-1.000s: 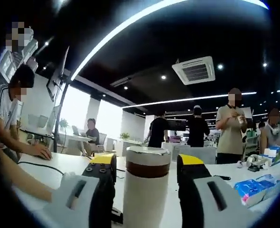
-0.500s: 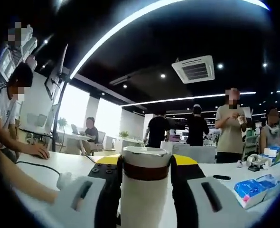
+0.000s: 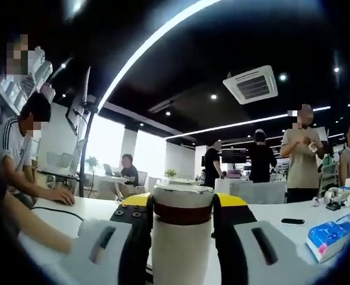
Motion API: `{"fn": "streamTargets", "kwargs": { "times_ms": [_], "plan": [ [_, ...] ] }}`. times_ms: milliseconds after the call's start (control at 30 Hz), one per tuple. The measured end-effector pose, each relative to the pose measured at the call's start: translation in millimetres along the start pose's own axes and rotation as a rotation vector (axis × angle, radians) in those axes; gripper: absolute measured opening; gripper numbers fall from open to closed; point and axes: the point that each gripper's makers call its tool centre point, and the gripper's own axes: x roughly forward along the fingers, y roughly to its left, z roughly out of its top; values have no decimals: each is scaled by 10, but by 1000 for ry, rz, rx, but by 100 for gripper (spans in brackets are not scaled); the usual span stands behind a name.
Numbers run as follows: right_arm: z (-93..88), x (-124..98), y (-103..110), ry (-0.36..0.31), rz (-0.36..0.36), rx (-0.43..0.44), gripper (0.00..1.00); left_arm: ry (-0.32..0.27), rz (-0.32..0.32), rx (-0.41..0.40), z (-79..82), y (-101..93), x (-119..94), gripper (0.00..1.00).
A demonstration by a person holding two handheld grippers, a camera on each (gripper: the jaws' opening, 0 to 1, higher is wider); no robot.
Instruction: Grasp the water cup twist off the cup lid place the cup lid on the table
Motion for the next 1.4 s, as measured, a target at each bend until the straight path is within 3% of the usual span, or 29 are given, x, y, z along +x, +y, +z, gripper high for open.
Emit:
{"fn": "streamTargets", "kwargs": {
  "times_ms": [467,700,1000,1400],
  "plan": [
    [-7,83,171,-30,151,40,43,1,0,0,-4,10,0,47],
    [-12,123,133,-38,208,78,43,1,-1,0,-5,14,2,47],
    [-7,153,143,-54,320,102,43,1,-1,0,-5,13,6,47],
    [-15,185,152,-75,469,195,43,1,-2,1,-5,16,8,47]
  ]
}}
